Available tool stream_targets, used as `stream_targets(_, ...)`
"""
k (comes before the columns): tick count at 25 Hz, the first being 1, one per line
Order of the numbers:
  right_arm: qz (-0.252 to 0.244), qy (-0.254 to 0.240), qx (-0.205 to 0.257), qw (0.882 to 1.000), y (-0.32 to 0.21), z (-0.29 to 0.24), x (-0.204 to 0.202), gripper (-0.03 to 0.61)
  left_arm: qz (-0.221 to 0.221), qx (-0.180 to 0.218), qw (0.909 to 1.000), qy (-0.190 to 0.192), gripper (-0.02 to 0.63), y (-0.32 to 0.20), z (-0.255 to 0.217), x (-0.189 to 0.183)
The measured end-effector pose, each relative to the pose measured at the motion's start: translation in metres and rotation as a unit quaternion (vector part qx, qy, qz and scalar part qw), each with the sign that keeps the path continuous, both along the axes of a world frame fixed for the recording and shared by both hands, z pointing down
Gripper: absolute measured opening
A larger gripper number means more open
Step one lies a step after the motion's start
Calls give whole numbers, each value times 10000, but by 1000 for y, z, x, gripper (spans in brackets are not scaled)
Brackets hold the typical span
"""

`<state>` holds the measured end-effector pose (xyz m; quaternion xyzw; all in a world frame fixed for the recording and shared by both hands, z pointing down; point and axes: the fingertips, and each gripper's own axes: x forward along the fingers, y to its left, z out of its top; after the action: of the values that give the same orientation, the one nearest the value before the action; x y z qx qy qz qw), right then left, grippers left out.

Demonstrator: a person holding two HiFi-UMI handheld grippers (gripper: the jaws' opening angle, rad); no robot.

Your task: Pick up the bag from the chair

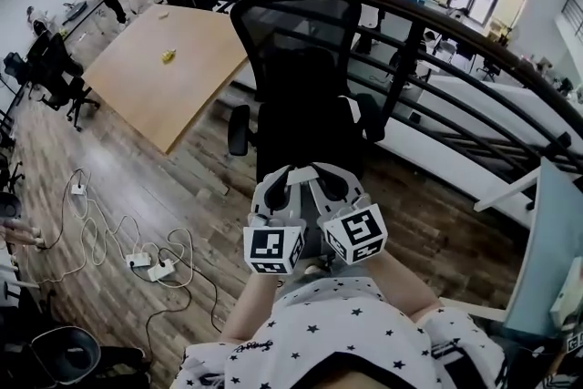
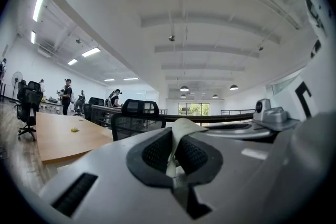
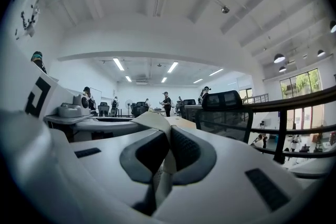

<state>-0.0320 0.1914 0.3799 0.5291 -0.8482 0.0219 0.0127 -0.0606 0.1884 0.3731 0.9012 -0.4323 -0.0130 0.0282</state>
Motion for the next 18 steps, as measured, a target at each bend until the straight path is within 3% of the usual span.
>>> stream_targets(8, -27, 99, 298, 9995, 24, -32, 0, -1, 140, 275, 9993, 212, 12, 22, -30, 1)
stream_targets(18, 161, 110, 341, 9992, 32, -40, 18, -2, 400, 277, 9983, 313, 12, 28, -38, 20)
